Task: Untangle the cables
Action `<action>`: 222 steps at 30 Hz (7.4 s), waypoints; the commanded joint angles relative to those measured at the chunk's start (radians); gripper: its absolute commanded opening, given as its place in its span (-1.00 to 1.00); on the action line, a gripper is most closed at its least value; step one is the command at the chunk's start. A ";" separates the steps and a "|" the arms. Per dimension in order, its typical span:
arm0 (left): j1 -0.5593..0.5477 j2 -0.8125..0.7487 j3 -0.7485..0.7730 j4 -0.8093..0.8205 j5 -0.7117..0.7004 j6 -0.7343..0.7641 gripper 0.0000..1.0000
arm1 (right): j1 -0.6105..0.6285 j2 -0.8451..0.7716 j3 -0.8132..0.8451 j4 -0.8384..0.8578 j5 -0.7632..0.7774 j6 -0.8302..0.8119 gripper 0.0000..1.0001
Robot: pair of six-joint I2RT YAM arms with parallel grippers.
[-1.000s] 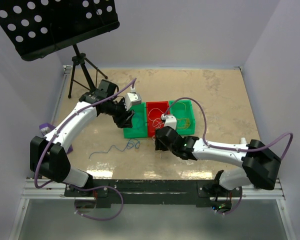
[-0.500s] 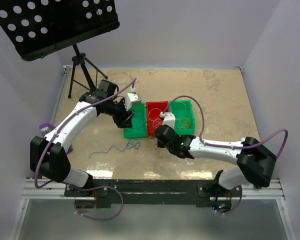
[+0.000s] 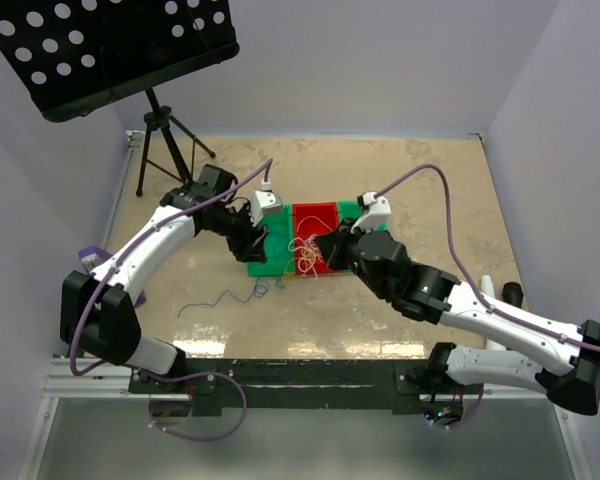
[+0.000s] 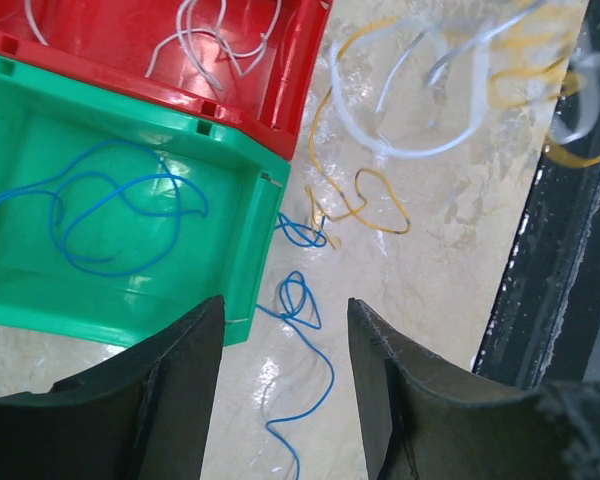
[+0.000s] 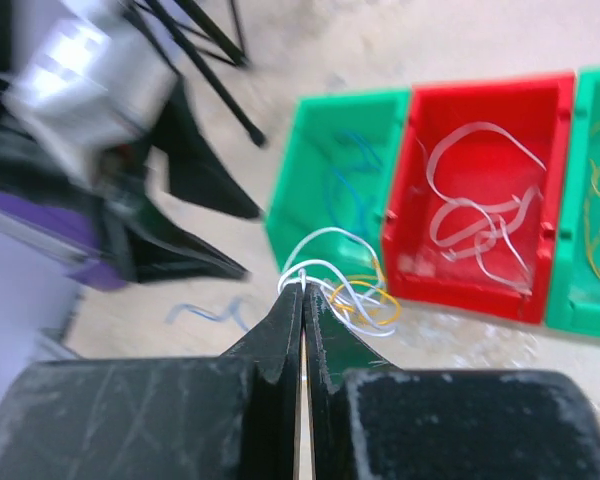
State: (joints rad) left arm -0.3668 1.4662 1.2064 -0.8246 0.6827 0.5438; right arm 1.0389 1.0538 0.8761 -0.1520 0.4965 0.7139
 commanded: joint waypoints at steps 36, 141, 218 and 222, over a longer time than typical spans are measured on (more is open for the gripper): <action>-0.011 -0.055 -0.346 0.903 0.505 -0.499 0.06 | 0.004 -0.074 0.208 0.114 -0.202 0.013 -1.00; -0.031 -0.225 -0.179 0.091 0.107 0.223 -1.00 | -0.303 0.600 0.274 0.178 -0.073 -0.205 -1.00; -0.023 -0.170 -0.150 0.272 0.061 -0.015 0.01 | -0.149 0.072 0.175 0.175 -0.483 -0.375 -1.00; -0.020 -0.217 -0.168 0.277 0.086 0.008 0.19 | -0.149 0.060 0.187 0.154 -0.466 -0.381 -1.00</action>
State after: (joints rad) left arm -0.3931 1.3006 1.0454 -0.5476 0.7547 0.5362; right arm 0.8909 1.1339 1.0206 0.0158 -0.0154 0.3328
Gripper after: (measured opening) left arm 0.582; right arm 0.011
